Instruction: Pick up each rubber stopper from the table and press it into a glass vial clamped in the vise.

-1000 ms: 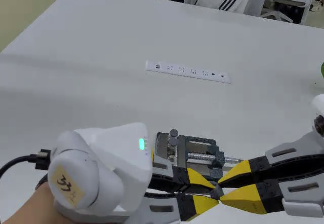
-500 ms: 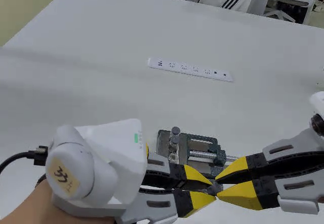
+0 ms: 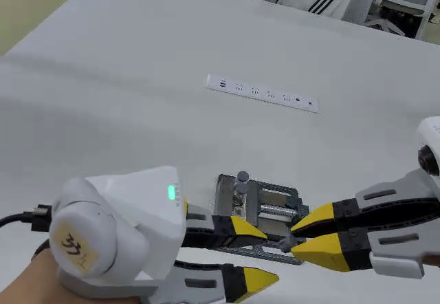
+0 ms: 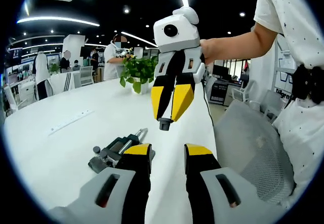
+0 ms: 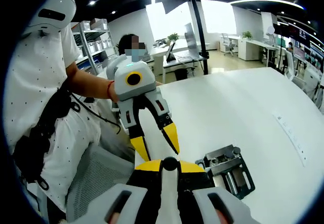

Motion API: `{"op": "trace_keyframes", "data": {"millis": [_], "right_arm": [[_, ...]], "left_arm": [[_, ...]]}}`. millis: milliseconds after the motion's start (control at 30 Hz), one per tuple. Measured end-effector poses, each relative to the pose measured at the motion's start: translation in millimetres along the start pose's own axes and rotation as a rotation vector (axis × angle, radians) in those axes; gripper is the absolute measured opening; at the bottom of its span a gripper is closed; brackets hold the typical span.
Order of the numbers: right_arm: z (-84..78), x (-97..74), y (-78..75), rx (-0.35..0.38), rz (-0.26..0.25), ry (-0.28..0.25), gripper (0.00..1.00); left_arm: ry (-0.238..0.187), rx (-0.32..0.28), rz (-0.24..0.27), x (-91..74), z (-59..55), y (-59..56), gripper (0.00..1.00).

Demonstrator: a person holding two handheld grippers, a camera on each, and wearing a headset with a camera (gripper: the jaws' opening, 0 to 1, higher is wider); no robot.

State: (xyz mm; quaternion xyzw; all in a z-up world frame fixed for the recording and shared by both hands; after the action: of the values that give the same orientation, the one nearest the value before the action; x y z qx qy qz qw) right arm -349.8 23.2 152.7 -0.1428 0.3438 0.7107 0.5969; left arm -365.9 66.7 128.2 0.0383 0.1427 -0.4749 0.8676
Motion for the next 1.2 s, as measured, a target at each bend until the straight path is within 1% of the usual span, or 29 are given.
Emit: {"op": "trace_keyframes", "data": {"millis": [67,133,233,333,400,467,533,567,600,667,733,833,933,1000,1100,1200], "right_arm": [[2.2,3.1,-3.9,0.002,-0.007,0.007,0.05],[5.0,6.8,-8.8,0.002,-0.017,0.019,0.05],[9.5,11.7,-16.7,0.006,-0.034,0.036,0.05],[10.9,15.1,-30.2,0.01,-0.072,0.071,0.05],[11.7,17.5,-36.8,0.021,-0.085,0.08,0.05],[10.3,21.1,-44.6,0.02,-0.104,0.11,0.05],[10.0,26.1,-52.2,0.031,-0.113,0.126,0.05],[9.7,28.2,-55.0,0.035,-0.116,0.133,0.05],[8.2,30.7,-60.0,0.037,-0.129,0.154,0.05],[5.5,33.8,-66.0,0.027,-0.143,0.192,0.05],[3.6,39.1,-71.6,0.026,-0.148,0.219,0.05],[0.1,45.7,-78.3,0.018,-0.156,0.263,0.05],[-4.2,51.7,-83.9,-0.001,-0.16,0.313,0.05],[-6.2,54.1,-86.4,-0.01,-0.162,0.333,0.05],[-13.6,58.2,-93.0,-0.015,-0.164,0.363,0.05],[-17.0,63.5,-97.7,-0.017,-0.158,0.383,0.05]], "left_arm": [[0.001,0.0,0.022,-3.5,-3.1,6.4,0.27],[0.012,-0.001,0.05,-7.7,-8.3,14.4,0.3],[0.018,-0.001,0.088,-13.7,-15.3,26.5,0.36],[0.024,-0.005,0.125,-20.6,-23.2,39.8,0.41],[0.03,-0.019,0.135,-23.7,-26.7,45.1,0.42],[0.028,-0.014,0.149,-27.1,-30.6,50.9,0.43],[0.038,-0.023,0.164,-29.7,-35.7,56.9,0.47],[0.036,-0.021,0.169,-30.6,-37.2,58.7,0.49],[0.033,-0.019,0.175,-32.1,-39.5,61.6,0.51],[0.038,-0.036,0.18,-33.5,-43.0,65.0,0.53],[0.034,-0.021,0.189,-35.1,-46.8,68.5,0.57],[0.036,-0.03,0.191,-36.1,-51.8,71.9,0.59],[0.039,-0.026,0.192,-36.1,-57.0,74.2,0.62],[0.039,-0.03,0.193,-35.8,-59.0,75.5,0.64],[0.035,-0.035,0.197,-35.0,-61.3,77.5,0.68],[0.034,-0.034,0.2,-34.0,-63.6,79.1,0.71]]}}
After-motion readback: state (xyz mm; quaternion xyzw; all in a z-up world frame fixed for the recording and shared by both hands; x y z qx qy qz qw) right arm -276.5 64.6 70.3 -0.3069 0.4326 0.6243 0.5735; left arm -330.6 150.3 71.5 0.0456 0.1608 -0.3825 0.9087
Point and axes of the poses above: the centre of the closed fingertips' face, and the gripper's own axes: x roughly forward along the fingers, y roughly to its left, z roughly out of its top, the point moved 2 cm from there along -x, roughly backward along the fingers, and after that the axes turned 9 degrees about z, right-handed, at the moved point
